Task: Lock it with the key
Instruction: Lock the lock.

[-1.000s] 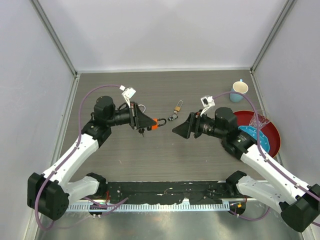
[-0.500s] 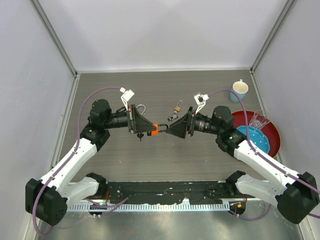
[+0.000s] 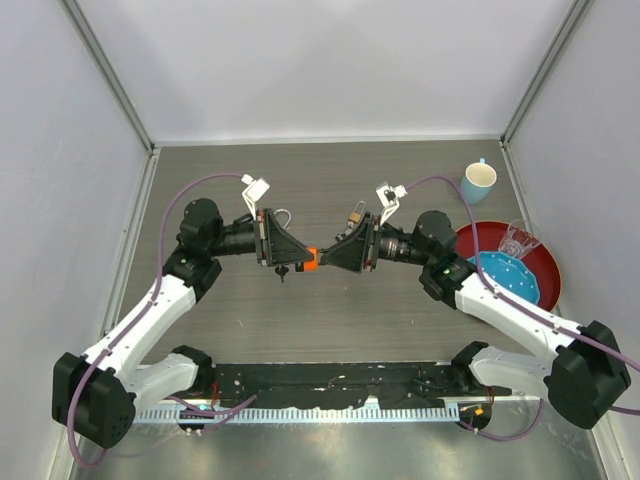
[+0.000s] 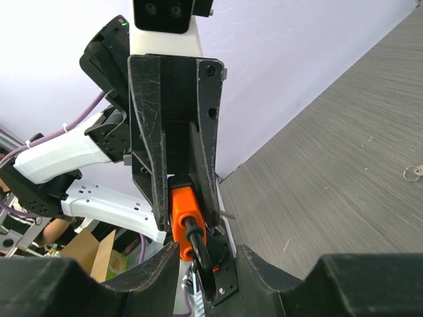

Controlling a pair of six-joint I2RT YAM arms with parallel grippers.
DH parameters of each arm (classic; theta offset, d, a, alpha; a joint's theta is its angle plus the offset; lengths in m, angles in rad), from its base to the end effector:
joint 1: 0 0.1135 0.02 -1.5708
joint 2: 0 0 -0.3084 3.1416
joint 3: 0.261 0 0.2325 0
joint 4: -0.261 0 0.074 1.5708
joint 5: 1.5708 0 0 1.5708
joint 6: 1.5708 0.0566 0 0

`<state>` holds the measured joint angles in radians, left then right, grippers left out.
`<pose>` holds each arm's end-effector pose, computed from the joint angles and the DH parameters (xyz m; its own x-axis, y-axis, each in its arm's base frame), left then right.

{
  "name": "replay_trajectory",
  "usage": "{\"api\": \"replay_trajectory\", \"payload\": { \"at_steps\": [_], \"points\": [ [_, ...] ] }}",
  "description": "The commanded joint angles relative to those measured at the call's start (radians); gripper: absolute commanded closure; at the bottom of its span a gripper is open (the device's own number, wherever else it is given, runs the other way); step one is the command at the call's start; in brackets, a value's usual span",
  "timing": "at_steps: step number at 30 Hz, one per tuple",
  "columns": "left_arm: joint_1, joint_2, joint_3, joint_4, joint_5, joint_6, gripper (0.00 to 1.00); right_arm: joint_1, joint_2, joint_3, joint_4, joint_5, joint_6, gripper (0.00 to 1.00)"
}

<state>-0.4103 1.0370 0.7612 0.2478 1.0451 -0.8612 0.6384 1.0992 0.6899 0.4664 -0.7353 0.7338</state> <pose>0.1620 -0.1238 0.3727 -0.7701 -0.0802 -0.6329 0.6275 0.0836 -0.7741 0.1586 0.1649 0.3605 -0.6221 0.1568 -0.7671 -0.7583 0.1231 0.6402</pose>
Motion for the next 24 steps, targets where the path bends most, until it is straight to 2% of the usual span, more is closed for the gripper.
{"api": "replay_trajectory", "payload": {
  "at_steps": [1,3,4,7,8,11,12,19,21,24],
  "points": [
    [0.001,-0.011,-0.002,0.079,0.027,-0.021,1.0,0.029,0.017,0.023,0.117,-0.004,0.018,0.61],
    [0.001,-0.006,-0.003,0.077,0.029,-0.022,1.0,0.035,0.028,0.023,0.127,0.002,0.026,0.76],
    [0.001,-0.006,-0.006,0.079,0.027,-0.022,1.0,0.041,0.03,0.022,0.13,0.007,0.029,0.88],
    [0.001,-0.012,-0.016,0.08,0.02,-0.022,1.0,0.044,0.022,0.005,0.135,0.045,0.035,0.98],
    [0.001,-0.014,-0.019,0.082,0.015,-0.021,1.0,0.044,0.015,-0.004,0.143,0.059,0.039,0.98],
    [0.001,-0.022,-0.034,0.09,0.009,-0.016,0.91,0.043,-0.034,-0.038,0.149,0.125,0.056,0.98],
    [0.001,-0.025,-0.039,0.094,0.009,-0.01,0.85,0.044,-0.047,-0.046,0.152,0.14,0.064,0.98],
    [0.001,-0.052,-0.099,0.217,0.0,-0.03,0.64,0.044,-0.137,-0.055,0.143,0.218,0.142,0.98],
    [0.001,-0.061,-0.114,0.244,0.001,-0.038,0.54,0.044,-0.151,-0.052,0.123,0.231,0.139,0.98],
    [-0.001,-0.066,-0.12,0.271,0.0,-0.045,0.51,0.044,-0.157,-0.052,0.121,0.238,0.15,0.98]
  ]
}}
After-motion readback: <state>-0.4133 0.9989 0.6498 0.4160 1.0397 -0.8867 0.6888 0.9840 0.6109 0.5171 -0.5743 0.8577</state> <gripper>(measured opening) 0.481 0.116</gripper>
